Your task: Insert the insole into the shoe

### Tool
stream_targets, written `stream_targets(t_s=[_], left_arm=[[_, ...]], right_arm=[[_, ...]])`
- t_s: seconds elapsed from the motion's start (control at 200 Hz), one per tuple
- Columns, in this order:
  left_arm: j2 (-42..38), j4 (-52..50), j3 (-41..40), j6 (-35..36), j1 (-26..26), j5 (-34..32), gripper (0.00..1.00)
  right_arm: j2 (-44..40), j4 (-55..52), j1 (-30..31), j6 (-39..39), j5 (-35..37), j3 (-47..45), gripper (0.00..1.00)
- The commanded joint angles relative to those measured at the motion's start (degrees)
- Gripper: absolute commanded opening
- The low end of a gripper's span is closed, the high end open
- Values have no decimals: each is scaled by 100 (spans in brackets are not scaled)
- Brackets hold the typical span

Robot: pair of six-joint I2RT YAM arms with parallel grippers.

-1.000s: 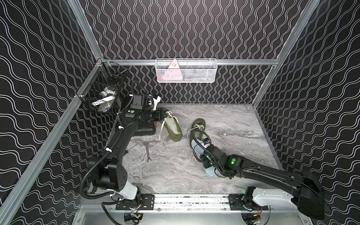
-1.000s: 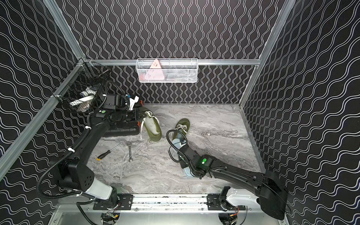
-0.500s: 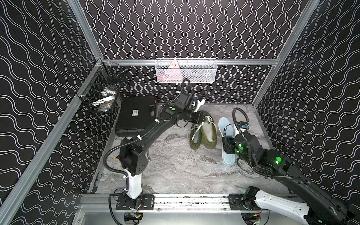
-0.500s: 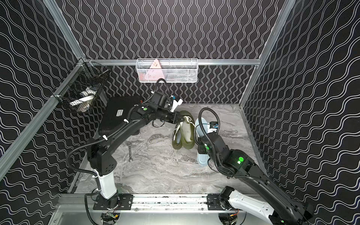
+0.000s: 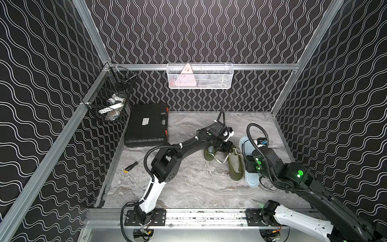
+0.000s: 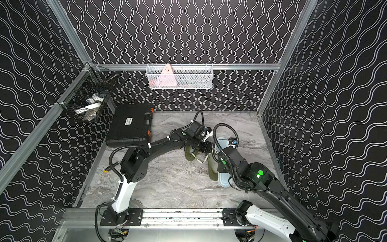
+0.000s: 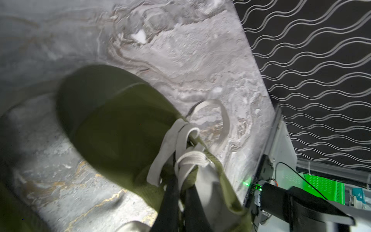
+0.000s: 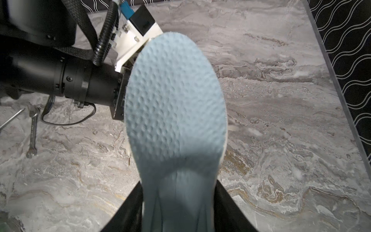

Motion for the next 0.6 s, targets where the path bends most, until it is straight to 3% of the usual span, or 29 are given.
stream_targets(t_s=[0.0, 0.12, 0.27, 0.465, 0.595], left_arm=[[-152, 1225, -393, -594, 11, -146, 0], [-313, 2552, -1139, -1470, 11, -168, 0], [-282, 3184, -1446, -2004, 10, 5, 0], [-270, 3010, -1392, -1904, 8, 143, 0], [-294, 2478, -1239, -1525, 10, 140, 0]], right_arm=[[256, -137, -288, -216, -608, -26, 52], [622, -84, -809, -468, -1217, 36, 51], [975, -156, -1397, -772, -2022, 167, 51], [1341, -4, -2073, -932, -3286, 42, 50], [1592, -99, -2223, -1031, -3569, 95, 49]])
